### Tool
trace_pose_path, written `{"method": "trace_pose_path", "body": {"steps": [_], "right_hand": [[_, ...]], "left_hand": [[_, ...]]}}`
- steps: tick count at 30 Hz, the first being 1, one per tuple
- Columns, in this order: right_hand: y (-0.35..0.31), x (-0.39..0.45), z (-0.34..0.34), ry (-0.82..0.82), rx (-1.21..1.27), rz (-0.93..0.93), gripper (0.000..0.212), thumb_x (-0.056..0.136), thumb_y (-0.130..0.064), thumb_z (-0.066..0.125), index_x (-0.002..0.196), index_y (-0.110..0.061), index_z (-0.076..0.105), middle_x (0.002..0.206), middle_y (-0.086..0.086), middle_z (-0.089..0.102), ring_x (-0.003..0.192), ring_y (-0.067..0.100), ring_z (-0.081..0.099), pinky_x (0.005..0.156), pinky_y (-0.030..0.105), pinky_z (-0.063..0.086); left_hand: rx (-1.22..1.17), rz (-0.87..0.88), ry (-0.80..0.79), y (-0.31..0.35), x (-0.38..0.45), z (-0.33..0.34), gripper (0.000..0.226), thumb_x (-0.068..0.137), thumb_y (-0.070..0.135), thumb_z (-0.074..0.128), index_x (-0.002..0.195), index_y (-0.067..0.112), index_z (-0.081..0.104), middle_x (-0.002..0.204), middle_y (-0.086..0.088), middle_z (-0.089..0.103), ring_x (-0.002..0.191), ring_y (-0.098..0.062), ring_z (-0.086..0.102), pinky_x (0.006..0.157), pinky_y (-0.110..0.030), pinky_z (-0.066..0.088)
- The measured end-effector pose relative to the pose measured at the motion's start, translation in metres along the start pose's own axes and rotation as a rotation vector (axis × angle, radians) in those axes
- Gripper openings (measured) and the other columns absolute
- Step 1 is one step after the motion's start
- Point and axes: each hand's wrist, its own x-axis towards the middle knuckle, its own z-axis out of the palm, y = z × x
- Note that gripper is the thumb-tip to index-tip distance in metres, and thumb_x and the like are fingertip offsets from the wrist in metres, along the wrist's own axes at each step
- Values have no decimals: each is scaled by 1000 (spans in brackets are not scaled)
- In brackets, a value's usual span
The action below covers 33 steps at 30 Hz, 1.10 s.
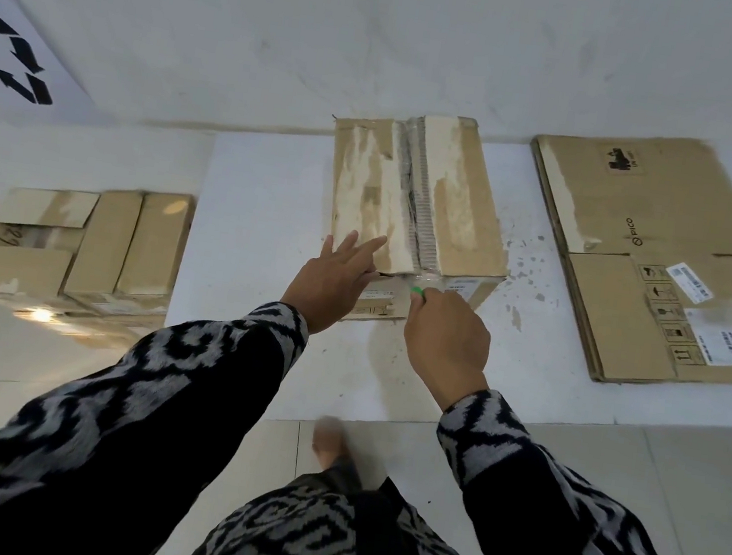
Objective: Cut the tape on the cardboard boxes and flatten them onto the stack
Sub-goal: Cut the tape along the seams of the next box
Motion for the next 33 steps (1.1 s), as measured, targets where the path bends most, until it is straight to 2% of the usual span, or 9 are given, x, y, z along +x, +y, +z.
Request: {"method": "trace_pose_path", "body": {"steps": [5,10,16,21,25,27,29,31,33], "right_hand": [[13,-3,-1,18,-14,28,41,107,-34,26,106,-12,61,106,5,59,91,26,60,67,32,35],[6,5,-2,-5,-10,29,43,107,-34,25,110,-12,62,110,6,60,96,27,61,69,32,36],[25,4,-3,33,-13,67,43,107,-34,25,106,-12,62,105,6,60,88,25,59,66,31,34],[42,7,-4,75,-2,97,43,107,-35,26,104,-12,63,102,7,61,87,25,58,66,32,35],[53,9,-5,130,20,74,39,106,-37,29,95,-16,61,90,1,55,74,20,49,62,30,33],[58,3,-1,119,75,29,34,105,-40,32,93,-22,58,85,-3,52,74,18,50,60,29,31],[78,-12,12,145,196,61,27,104,-41,35,100,-27,58,87,-6,54,77,16,51,63,29,35],[107,-26,31,181,400,193,27,103,-39,39,106,-23,60,94,-5,59,83,18,55,69,32,40],[134,-20,50,128,485,341,27,103,-34,43,113,-16,59,104,4,59,93,27,58,75,35,43]], "left_hand": [[-1,-1,-9,-1,0,1,41,106,24,39,144,10,43,129,0,61,147,-30,27,109,-52,37],[-18,-1,12,-1,-1,3,44,106,21,40,149,12,37,118,1,64,146,-30,28,109,-52,36],[-23,11,41,0,-1,5,37,105,15,41,141,8,45,136,-7,58,145,-34,30,112,-56,34],[-7,46,47,2,-3,3,33,104,11,43,135,1,51,130,-9,61,141,-39,34,110,-60,36],[-25,24,37,2,-2,3,33,104,13,42,135,3,50,124,-8,63,143,-37,33,112,-59,33],[-19,18,32,0,-4,3,33,105,18,42,133,5,52,122,-5,63,145,-32,32,112,-56,35],[-23,9,43,-5,-6,4,29,104,23,44,125,6,55,126,-2,62,146,-26,31,107,-52,41],[-56,0,63,-9,-5,4,29,103,27,47,125,10,56,128,3,63,146,-21,31,102,-49,45],[-81,0,82,-10,-3,5,30,101,28,50,126,13,56,124,7,64,144,-18,32,97,-47,48]]}}
